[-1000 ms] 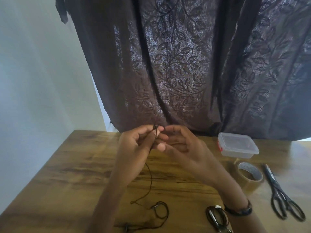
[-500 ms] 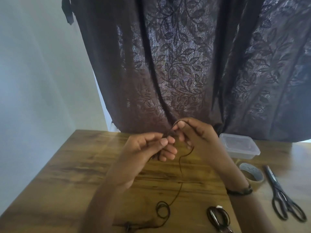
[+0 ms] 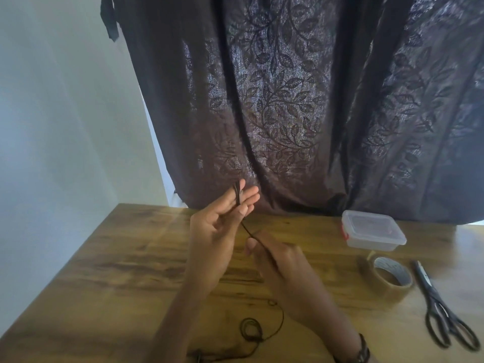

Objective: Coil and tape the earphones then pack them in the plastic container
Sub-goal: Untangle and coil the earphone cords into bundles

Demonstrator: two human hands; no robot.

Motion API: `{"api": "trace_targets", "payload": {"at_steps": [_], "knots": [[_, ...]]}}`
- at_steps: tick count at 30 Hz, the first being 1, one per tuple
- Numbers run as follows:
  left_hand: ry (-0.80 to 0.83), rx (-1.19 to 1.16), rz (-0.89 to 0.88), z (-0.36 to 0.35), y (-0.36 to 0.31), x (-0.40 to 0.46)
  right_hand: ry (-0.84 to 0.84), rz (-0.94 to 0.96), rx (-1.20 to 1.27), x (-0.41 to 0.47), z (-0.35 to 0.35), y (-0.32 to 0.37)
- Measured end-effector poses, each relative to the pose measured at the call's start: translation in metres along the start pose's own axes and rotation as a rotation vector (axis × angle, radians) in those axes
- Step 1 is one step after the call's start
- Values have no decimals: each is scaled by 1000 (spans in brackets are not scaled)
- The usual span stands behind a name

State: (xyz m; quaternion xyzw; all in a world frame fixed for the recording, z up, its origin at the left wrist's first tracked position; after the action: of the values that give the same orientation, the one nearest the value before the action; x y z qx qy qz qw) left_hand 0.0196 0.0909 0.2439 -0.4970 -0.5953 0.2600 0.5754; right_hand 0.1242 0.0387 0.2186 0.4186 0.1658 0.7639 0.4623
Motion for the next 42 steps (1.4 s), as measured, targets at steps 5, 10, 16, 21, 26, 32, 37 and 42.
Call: {"api": "trace_targets", "payload": {"at_steps": [5,10,16,21,26,32,37,42], "knots": [[100,270,-32,3,3,-4,-30,82,-143,4,35,11],[390,164,141,-11,7,-17,-79,141,-160,22,70,17],[521,66,168,-18,-1,-25,-65,178,-103,37,78,8],[451,-123,213,-19,-4,-21,-75,109,164,32,60,-6],[336,-311,258,-18,-3,-18,5,-31,643,18,35,-22],[349,-343,281,-19,-5,-20,-107,-39,783,13,33,-25],[433,-312,307,-25,-8,-23,-152,-44,741,13,36,-25],[522,-144,365,-23,-11,-24,-150,-38,644,10,38,-28]]}}
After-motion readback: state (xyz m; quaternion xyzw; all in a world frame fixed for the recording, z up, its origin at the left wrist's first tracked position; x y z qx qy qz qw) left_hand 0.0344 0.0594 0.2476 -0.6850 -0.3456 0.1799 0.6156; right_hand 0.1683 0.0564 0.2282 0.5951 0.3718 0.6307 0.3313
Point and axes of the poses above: each hand's wrist, its own x-axis towards the middle knuckle, its own z-axis out of the back of the hand, y = z × x, the point moved 6 cm from there along x, towards the middle knuckle, and after that the axes turned 3 degrees about z, right-handed, at the moved point
